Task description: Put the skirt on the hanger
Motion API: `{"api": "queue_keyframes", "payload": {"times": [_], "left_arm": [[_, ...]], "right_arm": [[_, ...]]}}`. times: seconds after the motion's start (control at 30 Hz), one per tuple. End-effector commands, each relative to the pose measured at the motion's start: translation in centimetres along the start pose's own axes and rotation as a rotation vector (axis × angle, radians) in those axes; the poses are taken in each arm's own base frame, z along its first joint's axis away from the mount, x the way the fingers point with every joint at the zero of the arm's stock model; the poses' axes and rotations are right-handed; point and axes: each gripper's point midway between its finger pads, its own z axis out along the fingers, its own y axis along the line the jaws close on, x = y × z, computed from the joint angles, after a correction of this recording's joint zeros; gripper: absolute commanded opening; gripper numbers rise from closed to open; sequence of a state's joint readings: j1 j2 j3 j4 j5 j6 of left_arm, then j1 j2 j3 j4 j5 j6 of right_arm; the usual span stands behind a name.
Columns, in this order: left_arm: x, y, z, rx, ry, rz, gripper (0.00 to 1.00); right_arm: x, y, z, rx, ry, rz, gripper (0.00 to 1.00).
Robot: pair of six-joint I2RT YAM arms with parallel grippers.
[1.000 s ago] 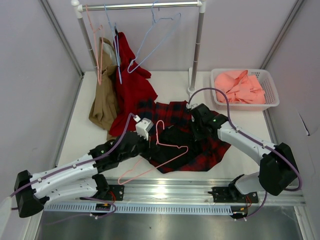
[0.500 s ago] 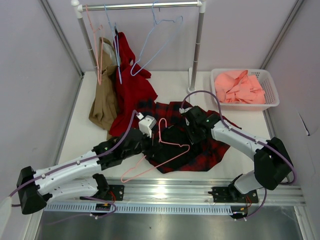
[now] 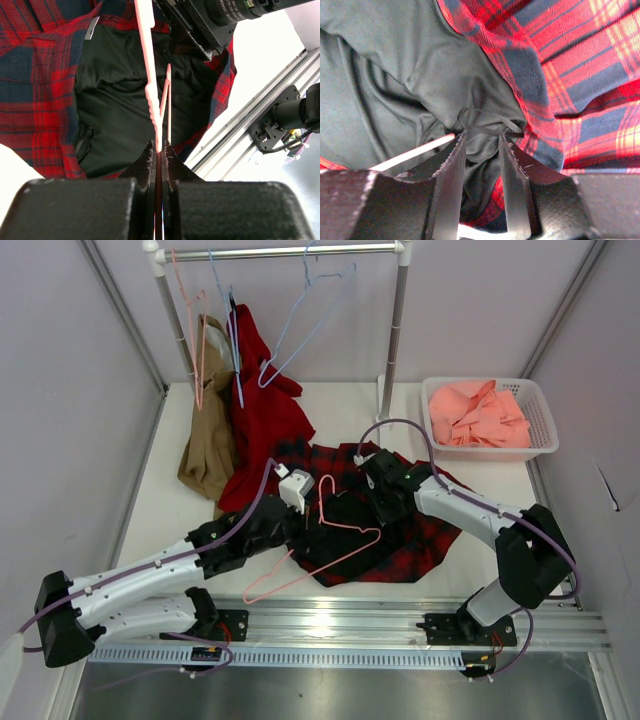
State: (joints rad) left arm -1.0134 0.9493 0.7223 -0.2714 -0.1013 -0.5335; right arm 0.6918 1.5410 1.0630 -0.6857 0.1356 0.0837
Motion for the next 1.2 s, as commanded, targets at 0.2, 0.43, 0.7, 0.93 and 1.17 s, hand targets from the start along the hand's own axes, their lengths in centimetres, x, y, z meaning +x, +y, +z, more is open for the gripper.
{"api": "queue_keyframes", "payload": {"times": [0.2, 0.43, 0.7, 0.93, 1.17], "left_arm": [[-2.8, -1.3, -0.5, 0.032, -0.071, -0.003, 0.0], [-2.8, -1.4, -0.3, 0.036, -0.072, -0.003, 0.0], [-3.4, -1.5, 0.1, 0.04, -0.101, -0.018, 0.0], [-3.9, -1.2, 1.1, 0.023, -0.12, -0.058, 0.0], [-3.8, -0.8, 1.7, 0.018, -0.135, -0.099, 0.0]], "right_arm": [[-1.8, -0.2, 0.3, -0.011, -0.033, -0.01, 0.32], [-2.0, -0.4, 0.1, -0.01, -0.043, 0.002, 0.25], [-2.4, -0.5, -0.4, -0.023, -0.061, 0.037, 0.1], [-2.7, -0.8, -1.1, -0.019, -0.091, 0.083, 0.06], [-2.6, -1.0, -1.7, -0.011, -0.109, 0.114, 0.11]]}}
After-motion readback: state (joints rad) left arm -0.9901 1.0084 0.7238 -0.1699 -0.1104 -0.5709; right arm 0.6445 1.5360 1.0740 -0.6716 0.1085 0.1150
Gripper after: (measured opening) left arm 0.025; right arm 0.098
